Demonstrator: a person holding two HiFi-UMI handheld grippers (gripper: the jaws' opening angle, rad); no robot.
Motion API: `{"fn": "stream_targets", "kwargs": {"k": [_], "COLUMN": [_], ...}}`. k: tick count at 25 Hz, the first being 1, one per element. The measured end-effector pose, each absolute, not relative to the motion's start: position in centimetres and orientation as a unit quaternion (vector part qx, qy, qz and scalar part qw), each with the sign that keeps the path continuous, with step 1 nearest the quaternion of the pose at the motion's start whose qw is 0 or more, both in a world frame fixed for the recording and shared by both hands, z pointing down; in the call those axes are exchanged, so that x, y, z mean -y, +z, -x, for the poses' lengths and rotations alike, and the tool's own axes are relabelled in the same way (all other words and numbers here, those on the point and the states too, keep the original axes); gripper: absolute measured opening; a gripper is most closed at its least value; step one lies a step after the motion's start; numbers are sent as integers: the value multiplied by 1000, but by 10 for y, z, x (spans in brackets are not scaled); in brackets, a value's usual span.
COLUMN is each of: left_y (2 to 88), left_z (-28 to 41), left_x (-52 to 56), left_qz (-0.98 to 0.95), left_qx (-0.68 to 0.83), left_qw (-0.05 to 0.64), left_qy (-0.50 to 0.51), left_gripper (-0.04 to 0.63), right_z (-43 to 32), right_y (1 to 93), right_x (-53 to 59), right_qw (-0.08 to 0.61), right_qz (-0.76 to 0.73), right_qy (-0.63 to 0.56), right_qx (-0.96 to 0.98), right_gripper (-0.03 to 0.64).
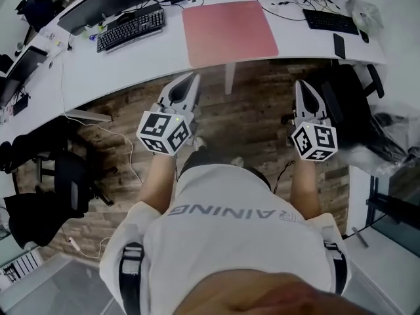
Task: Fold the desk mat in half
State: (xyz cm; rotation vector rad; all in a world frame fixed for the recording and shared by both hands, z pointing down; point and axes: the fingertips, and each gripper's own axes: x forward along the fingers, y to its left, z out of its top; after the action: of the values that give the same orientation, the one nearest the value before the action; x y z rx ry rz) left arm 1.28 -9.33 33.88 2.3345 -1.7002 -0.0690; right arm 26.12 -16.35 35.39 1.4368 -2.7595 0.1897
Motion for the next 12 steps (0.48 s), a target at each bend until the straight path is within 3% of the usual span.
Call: {"fn": "stream_targets", "kwargs": {"k": [12], "left_y": [347], "left_z": [126], "left_x": [131], "left_qz": [-778], "left_qx": [613], "left_qw": [132], "left_qy": [-45], "left_gripper": [28], "right_z": [-99], "right_y": [357], "right_x": [217], "right_qw": [65], "right_qz": [-403], "right_qy": [40], "right_qx": [912], "right_gripper": [23]}}
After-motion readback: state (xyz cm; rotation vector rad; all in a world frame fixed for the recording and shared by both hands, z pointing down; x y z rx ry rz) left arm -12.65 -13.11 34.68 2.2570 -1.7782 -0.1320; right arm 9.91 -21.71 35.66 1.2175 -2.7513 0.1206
